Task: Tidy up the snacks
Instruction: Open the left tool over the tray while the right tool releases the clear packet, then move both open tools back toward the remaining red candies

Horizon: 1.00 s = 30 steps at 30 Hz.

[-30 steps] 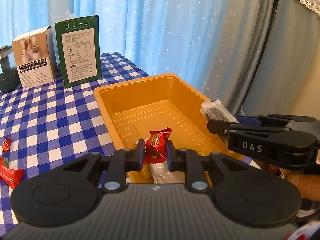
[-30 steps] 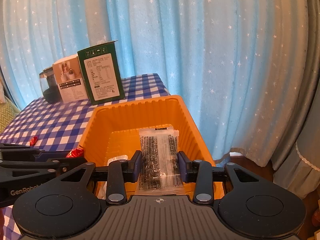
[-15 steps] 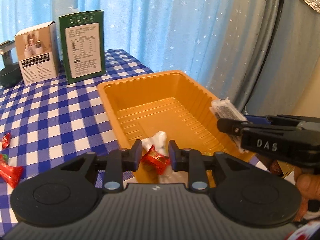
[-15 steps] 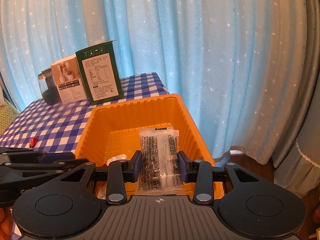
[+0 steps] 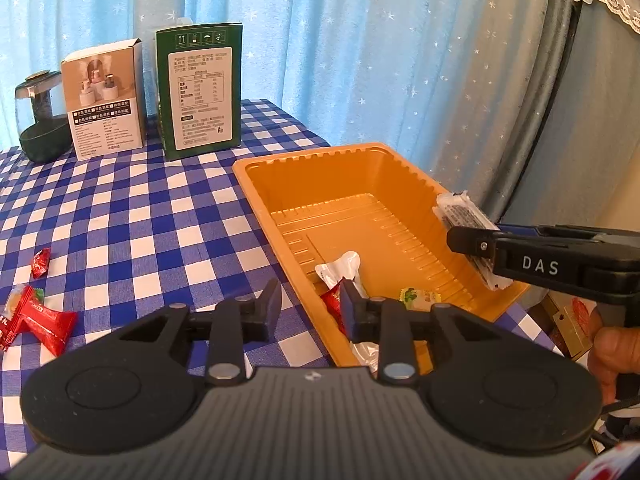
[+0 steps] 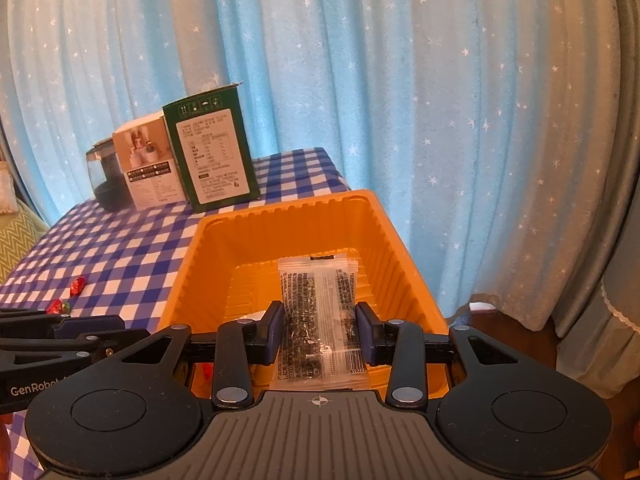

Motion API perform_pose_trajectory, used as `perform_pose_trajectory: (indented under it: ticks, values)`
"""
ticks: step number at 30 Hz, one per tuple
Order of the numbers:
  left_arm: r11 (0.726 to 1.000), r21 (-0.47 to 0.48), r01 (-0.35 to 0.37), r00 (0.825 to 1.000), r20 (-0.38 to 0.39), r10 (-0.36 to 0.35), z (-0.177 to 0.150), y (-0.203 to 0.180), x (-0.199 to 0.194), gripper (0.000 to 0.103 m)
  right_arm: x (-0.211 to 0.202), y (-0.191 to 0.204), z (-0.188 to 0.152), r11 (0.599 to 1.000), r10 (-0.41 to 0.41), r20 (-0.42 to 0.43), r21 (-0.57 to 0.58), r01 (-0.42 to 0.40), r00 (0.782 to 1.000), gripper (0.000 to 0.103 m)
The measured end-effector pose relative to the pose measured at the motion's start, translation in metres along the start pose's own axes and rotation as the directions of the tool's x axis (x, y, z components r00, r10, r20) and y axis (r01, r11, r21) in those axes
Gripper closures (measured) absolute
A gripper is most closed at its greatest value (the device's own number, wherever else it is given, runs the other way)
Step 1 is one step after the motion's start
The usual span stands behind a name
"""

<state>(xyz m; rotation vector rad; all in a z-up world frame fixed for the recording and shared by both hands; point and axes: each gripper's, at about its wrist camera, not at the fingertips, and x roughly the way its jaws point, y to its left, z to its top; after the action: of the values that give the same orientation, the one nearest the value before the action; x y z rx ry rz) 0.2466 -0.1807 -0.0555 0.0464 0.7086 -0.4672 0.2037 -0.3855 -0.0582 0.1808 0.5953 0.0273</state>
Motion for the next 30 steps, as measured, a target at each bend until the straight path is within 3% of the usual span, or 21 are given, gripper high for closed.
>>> perform_pose_trajectory:
  ticks: [4,6,7,8,18,25,30]
  values:
    - [1.0,0.001,-0.004,1.0,-0.003,0.004,-0.003,0.002,-0.002,0.074,0.004,0.0,0.001,0.999,0.037,-0.017,0.01,-0.037,0.999,0.063]
    - [1.0,0.003,-0.007,1.0,-0.006,0.007,-0.004,0.003,-0.003,0.072,0.004,-0.004,0.001,0.997,0.061,-0.013,0.038,-0.061,0.998,0.051]
    - [1.0,0.005,-0.008,1.0,-0.008,0.008,-0.006,0.004,-0.004,0.072,0.003,-0.006,0.001,0.997,0.055,0.0,0.051,-0.054,0.999,0.035]
    - [1.0,0.007,-0.009,1.0,-0.01,0.009,-0.007,0.005,-0.005,0.072,0.001,-0.007,0.001,0.997,0.042,0.015,0.063,-0.043,0.999,0.031]
    - [0.999,-0.002,-0.037,0.999,0.0,0.037,-0.015,0.019,-0.027,0.07,-0.012,-0.007,0.002,0.997,0.009,0.05,0.075,-0.012,0.999,0.03]
    - [0.997,-0.019,-0.072,0.997,0.01,0.072,-0.021,0.034,-0.046,0.067,-0.023,0.013,-0.001,0.999,0.032,0.078,0.032,-0.035,0.996,0.03]
    - [0.994,-0.025,-0.105,0.994,0.007,0.105,-0.026,0.045,-0.061,0.057,-0.027,0.035,-0.003,0.998,0.058,0.092,-0.031,-0.055,0.994,0.03]
